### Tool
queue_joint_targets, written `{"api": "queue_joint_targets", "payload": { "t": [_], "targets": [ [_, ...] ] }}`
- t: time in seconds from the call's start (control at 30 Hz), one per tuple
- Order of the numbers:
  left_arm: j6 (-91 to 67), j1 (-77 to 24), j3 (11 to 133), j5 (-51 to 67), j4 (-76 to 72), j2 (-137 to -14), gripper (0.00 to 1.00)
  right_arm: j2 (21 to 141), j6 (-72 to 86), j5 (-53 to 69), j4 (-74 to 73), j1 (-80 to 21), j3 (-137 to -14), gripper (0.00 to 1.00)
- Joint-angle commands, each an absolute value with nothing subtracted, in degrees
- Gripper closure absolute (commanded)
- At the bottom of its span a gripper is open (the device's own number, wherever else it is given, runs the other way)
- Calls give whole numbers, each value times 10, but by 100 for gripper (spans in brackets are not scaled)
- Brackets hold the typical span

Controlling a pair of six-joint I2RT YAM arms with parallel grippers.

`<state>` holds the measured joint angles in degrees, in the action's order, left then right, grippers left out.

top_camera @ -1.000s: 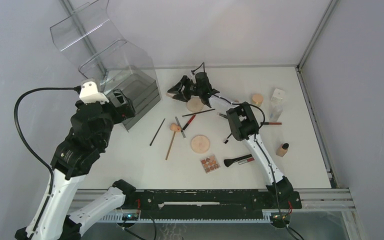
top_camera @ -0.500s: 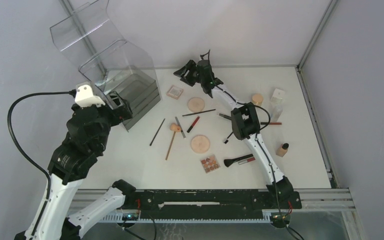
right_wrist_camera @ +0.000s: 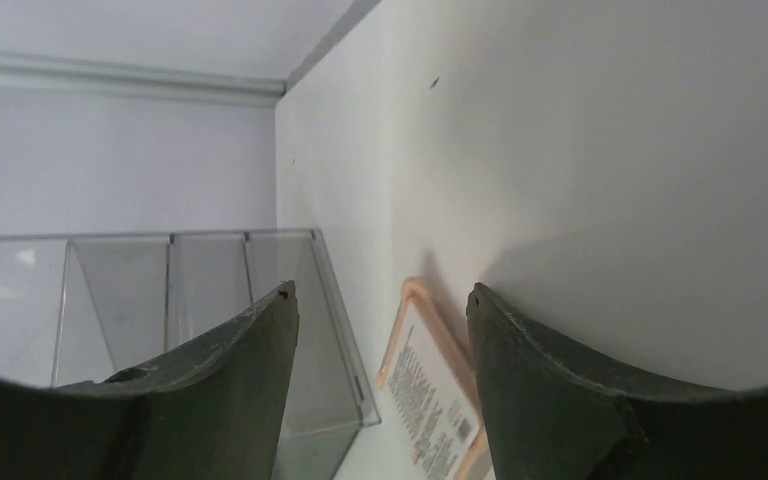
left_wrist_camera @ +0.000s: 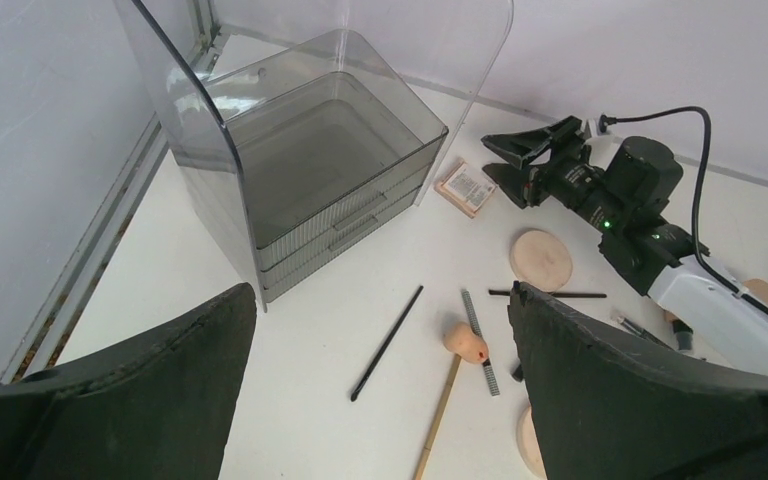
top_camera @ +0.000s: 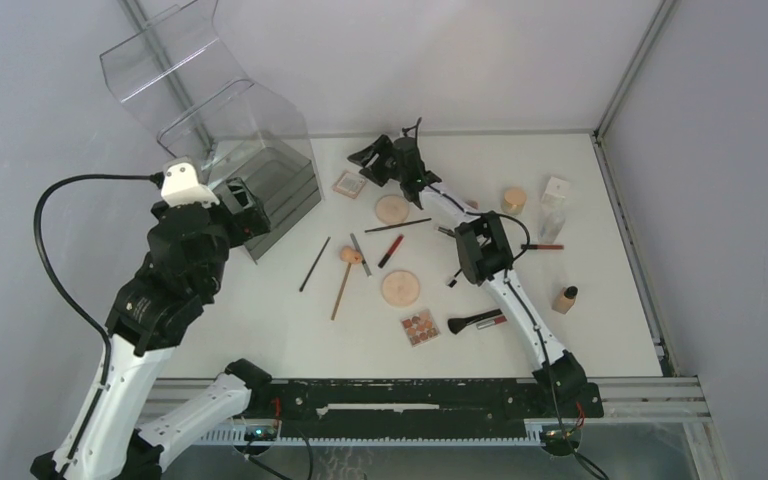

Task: Organize the makeup
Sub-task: Move the makeup to the center of the board, then pick up the makeup tool from the center of the board.

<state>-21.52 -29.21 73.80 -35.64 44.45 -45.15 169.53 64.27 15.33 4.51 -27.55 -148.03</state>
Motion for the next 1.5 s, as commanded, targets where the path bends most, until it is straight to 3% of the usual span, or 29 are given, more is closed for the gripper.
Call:
{"api": "queue_joint_targets", "payload": {
  "t": [0.0, 0.23, 0.43, 0.63, 0.73, 0.77, 0.97, 1.13, 1.47],
  "targets": [
    [-212, -289, 733, -362, 432, -451, 0, 1696, 646, 196, 78, -302, -1479, 30],
    [-215, -289, 722, -364, 432, -433, 0, 1657, 655, 311, 104, -296, -1409, 31],
    [-219, -289, 723, -348, 431, -426, 0, 1556, 605, 391, 112, -296, -1293, 34],
    [-235, -290, 728, -336, 453, -436, 0, 1410, 513, 394, 60, -261, -1204, 35],
    [-241, -298, 729, -339, 469, -451, 0, 1303, 461, 367, 26, -233, -1118, 36],
    [-246, -324, 726, -369, 480, -469, 0, 1206, 423, 353, 12, -209, -1018, 36],
    [-251, -391, 704, -444, 493, -525, 0, 994, 272, 250, -90, -187, -780, 35],
    [-251, -437, 648, -413, 503, -525, 0, 870, 226, 165, -228, -171, -664, 35],
    [-291, -499, 507, -325, 388, -500, 0, 687, 218, -29, -244, -190, -549, 33]
  ]
}}
